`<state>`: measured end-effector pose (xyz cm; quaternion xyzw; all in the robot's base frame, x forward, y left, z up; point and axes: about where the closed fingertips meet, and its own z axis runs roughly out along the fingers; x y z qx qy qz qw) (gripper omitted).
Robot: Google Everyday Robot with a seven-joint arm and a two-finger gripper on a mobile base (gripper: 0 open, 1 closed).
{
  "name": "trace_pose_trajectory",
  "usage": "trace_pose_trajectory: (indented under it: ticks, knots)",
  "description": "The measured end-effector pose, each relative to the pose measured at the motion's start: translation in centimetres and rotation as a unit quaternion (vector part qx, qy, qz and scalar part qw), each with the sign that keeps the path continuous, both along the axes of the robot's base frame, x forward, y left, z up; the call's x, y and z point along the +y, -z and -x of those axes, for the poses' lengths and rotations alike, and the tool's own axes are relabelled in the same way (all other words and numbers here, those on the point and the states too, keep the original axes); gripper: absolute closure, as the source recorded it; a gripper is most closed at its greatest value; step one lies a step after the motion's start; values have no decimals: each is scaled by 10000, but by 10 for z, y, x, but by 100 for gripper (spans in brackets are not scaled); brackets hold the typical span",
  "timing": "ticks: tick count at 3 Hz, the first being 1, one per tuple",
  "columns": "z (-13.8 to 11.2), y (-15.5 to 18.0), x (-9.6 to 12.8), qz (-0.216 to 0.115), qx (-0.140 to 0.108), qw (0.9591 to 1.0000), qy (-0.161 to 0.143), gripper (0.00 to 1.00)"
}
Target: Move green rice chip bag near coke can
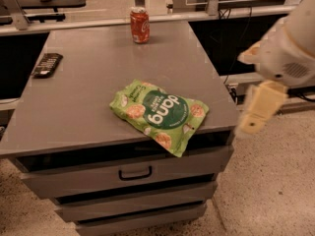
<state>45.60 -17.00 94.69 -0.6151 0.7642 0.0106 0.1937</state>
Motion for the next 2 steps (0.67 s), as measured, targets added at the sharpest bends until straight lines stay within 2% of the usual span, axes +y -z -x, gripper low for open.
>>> trace_pose_trajectory:
  ticks: [1,2]
  knots:
    - [-23,26,47,-615,-16,9978,-236,0]
    - [-47,54,89,-1306,94,9908,-338,0]
